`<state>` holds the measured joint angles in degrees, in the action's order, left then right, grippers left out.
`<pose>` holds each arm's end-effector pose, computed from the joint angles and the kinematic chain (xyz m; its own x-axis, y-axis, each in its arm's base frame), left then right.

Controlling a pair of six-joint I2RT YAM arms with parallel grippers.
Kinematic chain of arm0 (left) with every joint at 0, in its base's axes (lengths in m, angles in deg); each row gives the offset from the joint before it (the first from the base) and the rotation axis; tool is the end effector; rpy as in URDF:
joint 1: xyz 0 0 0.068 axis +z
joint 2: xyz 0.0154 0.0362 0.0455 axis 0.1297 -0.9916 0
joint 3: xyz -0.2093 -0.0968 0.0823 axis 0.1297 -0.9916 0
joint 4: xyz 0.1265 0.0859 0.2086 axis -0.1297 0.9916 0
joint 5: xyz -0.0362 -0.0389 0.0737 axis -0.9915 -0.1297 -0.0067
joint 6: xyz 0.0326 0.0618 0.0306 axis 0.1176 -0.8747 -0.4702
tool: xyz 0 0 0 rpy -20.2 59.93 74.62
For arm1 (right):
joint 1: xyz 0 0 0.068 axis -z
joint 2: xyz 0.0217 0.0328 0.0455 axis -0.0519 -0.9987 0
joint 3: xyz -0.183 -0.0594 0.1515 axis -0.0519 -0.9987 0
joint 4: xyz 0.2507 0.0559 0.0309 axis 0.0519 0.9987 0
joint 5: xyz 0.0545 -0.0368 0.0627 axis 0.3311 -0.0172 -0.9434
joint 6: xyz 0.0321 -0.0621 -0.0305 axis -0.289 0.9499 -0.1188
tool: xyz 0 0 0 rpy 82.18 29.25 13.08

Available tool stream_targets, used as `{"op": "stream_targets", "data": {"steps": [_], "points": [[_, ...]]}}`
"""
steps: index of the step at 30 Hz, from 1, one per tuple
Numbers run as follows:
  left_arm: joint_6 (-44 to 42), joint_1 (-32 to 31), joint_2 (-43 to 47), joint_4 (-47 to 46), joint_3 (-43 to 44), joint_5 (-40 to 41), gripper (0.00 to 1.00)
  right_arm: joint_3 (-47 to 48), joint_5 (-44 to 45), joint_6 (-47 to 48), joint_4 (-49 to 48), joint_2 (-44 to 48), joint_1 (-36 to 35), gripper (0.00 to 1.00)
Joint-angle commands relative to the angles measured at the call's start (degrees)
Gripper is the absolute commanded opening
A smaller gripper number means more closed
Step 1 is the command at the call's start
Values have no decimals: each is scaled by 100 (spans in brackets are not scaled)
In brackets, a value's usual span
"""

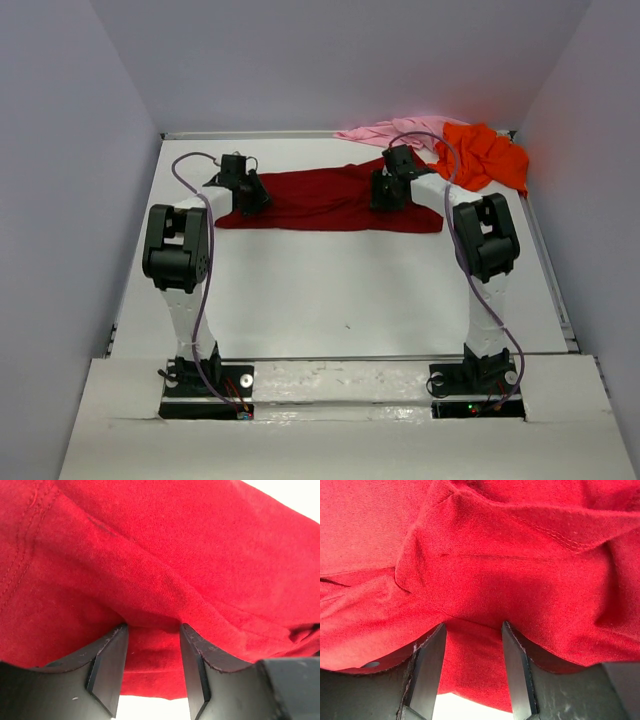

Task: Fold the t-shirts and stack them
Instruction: Smooth out the rectangle-folded T-shirt at the center of the board.

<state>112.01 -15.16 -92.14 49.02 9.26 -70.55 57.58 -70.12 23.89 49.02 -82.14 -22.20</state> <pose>0.4323 -0.0682 0.1292 -0.6838 -0.4492 -0.5750 -0.1520 0.8585 -0.4898 0.4381 0.1541 0.1250 -0.8342 0.0445 -0.5497 -0.0797 0.9765 0.2000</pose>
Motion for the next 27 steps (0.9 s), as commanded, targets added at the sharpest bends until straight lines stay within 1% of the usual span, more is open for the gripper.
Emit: {"op": "stream_targets", "data": {"steps": [1,5,7,11,13,17,24,25,27], "points": [[-10,111,-170,342,490,-19,55,-302,-22,-167,26,195,-55,54],[-54,234,-302,483,648,130,55,-750,75,-219,44,424,-55,54],[-45,313,-442,588,744,0,55,-995,75,-246,79,538,-55,54],[-72,524,-584,790,815,16,55,-1539,75,-264,79,784,-55,54],[-98,586,-540,791,745,34,55,-1743,373,-263,79,950,-55,53],[-107,718,-487,791,648,69,55,-2313,444,-368,53,1345,-55,53],[-221,718,-320,799,411,323,55,-2912,734,-457,53,1927,-55,53],[-221,866,-277,843,385,367,55,-3026,821,-492,61,2023,-55,54],[-221,876,-189,843,323,394,55,-3097,840,-545,79,2146,-3,54]]}}
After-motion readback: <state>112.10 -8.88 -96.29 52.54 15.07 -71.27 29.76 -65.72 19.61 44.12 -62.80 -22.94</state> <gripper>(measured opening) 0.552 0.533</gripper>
